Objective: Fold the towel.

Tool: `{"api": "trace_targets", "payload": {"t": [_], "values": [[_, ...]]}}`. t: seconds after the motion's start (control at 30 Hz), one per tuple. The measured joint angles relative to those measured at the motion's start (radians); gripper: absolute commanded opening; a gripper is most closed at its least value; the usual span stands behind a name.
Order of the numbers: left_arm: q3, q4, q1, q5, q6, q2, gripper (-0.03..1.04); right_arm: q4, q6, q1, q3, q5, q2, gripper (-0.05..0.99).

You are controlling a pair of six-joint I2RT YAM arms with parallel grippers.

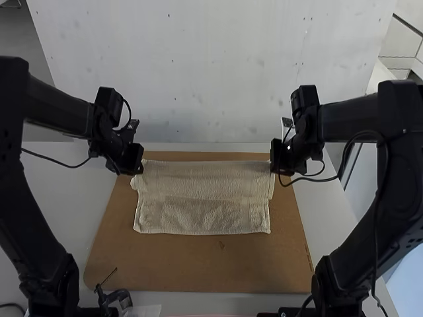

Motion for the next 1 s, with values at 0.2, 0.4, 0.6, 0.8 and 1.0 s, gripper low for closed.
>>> {"api": "trace_targets", "payload": {"t": [0.2,0.4,0.6,0.8,1.0], "values": [[-0.054,0.0,0.0,0.003,0.002,-0.039,0.02,-0.052,0.003,0.013,-0.052,0.002,-0.077,0.02],[-0.085,0.005,-0.004,-0.002,0.002,-0.081,0.02,-0.097,0.01,0.039,-0.062,0.017,-0.16,0.02],[-0.127,0.005,-0.014,-0.008,-0.002,-0.117,0.02,-0.111,0.02,0.071,-0.103,0.046,-0.177,0.02],[-0.145,0.016,-0.018,-0.009,-0.006,-0.123,0.02,-0.085,0.026,0.089,-0.127,0.078,-0.178,0.02],[-0.159,0.016,-0.02,-0.01,-0.01,-0.122,0.02,-0.032,0.026,0.091,-0.127,0.105,-0.134,0.02]]}}
